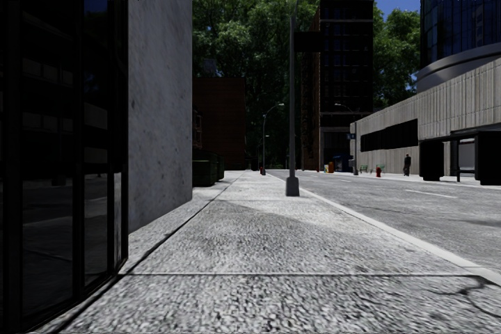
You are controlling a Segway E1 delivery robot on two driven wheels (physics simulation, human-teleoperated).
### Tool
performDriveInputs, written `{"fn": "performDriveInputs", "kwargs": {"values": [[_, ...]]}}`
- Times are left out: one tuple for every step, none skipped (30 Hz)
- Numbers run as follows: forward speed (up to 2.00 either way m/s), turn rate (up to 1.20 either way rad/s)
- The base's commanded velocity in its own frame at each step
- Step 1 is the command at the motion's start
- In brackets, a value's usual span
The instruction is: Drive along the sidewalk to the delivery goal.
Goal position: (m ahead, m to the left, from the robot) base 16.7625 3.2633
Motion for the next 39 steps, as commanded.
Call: {"fn": "performDriveInputs", "kwargs": {"values": [[2.0, 0.0], [2.0, 0.0], [2.0, 0.0], [2.0, 0.0], [2.0, 0.0], [2.0, 0.0], [2.0, 0.0], [2.0, 0.0], [2.0, 0.0], [2.0, 0.0], [2.0, 0.0], [2.0, 0.0], [2.0, 0.0], [2.0, 0.0], [2.0, 0.0], [2.0, 0.0], [2.0, 0.0], [2.0, 0.0], [2.0, 0.0], [2.0, 0.0], [2.0, 0.0], [2.0, 0.0], [2.0, 0.0], [2.0, 0.0], [2.0, 0.0], [2.0, 0.0], [2.0, 0.0], [2.0, 0.0], [2.0, 0.0], [2.0, 0.0], [2.0, 0.0], [2.0, 0.0], [2.0, 0.0], [2.0, 0.0], [2.0, 0.0], [2.0, 0.0], [2.0, 0.0], [2.0, 0.0], [2.0, 0.0]]}}
